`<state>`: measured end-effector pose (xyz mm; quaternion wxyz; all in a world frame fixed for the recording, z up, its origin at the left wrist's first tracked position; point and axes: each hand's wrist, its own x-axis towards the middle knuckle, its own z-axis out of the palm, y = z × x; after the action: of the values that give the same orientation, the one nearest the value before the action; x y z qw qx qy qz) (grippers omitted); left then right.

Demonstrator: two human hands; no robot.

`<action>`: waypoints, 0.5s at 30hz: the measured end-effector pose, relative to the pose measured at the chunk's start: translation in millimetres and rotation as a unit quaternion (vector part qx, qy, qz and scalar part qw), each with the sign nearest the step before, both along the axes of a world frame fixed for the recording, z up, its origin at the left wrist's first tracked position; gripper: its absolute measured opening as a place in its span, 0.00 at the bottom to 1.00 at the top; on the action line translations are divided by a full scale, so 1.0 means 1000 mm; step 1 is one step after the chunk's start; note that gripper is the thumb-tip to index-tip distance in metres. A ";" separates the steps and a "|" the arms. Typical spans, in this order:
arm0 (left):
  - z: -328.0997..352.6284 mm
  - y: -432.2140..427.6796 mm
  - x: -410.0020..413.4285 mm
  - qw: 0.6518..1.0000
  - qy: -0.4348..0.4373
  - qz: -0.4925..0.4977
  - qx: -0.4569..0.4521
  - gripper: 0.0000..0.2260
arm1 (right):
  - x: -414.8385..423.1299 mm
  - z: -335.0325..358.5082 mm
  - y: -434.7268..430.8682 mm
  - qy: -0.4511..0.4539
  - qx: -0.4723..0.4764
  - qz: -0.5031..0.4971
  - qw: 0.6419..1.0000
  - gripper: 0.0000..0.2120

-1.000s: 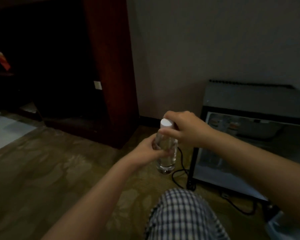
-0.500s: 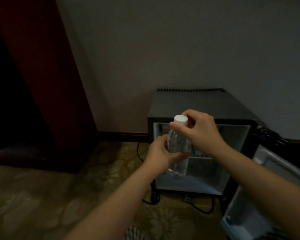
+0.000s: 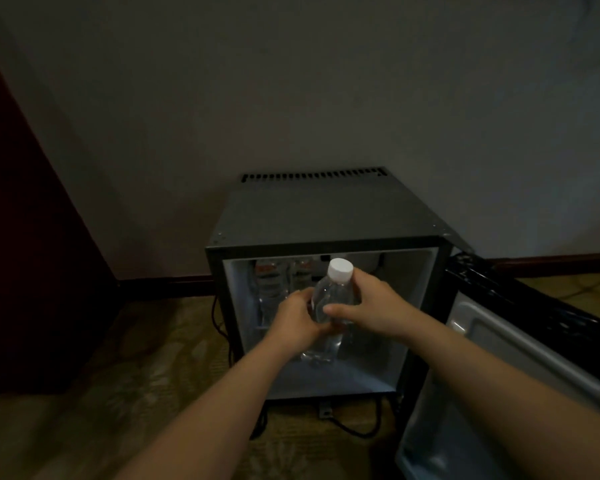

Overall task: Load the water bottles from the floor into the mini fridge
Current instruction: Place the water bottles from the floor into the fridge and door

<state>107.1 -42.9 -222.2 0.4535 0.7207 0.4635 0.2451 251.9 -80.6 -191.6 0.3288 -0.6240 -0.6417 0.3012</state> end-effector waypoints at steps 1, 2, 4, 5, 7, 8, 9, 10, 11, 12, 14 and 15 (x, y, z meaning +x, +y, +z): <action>-0.003 0.006 0.003 1.000 0.004 0.002 0.006 0.21 | 0.003 -0.004 0.003 0.009 0.006 -0.006 1.000 0.27; -0.007 0.012 0.007 1.000 0.008 -0.001 0.013 0.21 | 0.006 -0.010 0.008 0.012 0.009 -0.015 1.000 0.28; -0.014 0.022 0.015 1.000 0.017 -0.013 0.021 0.22 | 0.013 -0.021 0.016 0.005 0.008 -0.032 0.999 0.28; -0.018 0.026 0.018 0.999 0.025 -0.016 0.025 0.23 | 0.014 -0.026 0.020 -0.002 0.006 -0.042 0.999 0.29; -0.025 0.033 0.024 0.997 0.063 -0.006 0.042 0.23 | 0.016 -0.035 0.030 -0.017 0.006 -0.068 0.997 0.29; -0.029 0.036 0.027 0.995 0.089 0.004 0.051 0.22 | 0.017 -0.040 0.034 -0.021 0.006 -0.084 0.996 0.30; -0.032 0.039 0.029 0.993 0.107 0.013 0.054 0.22 | 0.018 -0.044 0.039 -0.026 0.007 -0.099 0.995 0.30; -0.035 0.042 0.031 0.992 0.115 0.021 0.050 0.22 | 0.019 -0.049 0.043 -0.027 0.009 -0.113 0.993 0.29; -0.038 0.045 0.033 0.993 0.111 0.026 0.040 0.21 | 0.021 -0.054 0.048 -0.026 0.008 -0.126 0.992 0.28; -0.041 0.047 0.035 0.994 0.102 0.027 0.023 0.21 | 0.022 -0.058 0.052 -0.022 0.003 -0.137 0.990 0.26; -0.047 0.051 0.039 0.996 0.086 0.025 -0.016 0.20 | 0.021 -0.063 0.058 -0.015 -0.012 -0.148 0.989 0.23; -0.050 0.052 0.041 0.996 0.078 0.024 -0.031 0.20 | 0.021 -0.064 0.061 -0.014 -0.017 -0.149 0.989 0.21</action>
<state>148.1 9.5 -271.7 0.4318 0.7119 0.5221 0.1850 273.2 -19.6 -255.9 0.3501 -0.7223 -0.5409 0.2513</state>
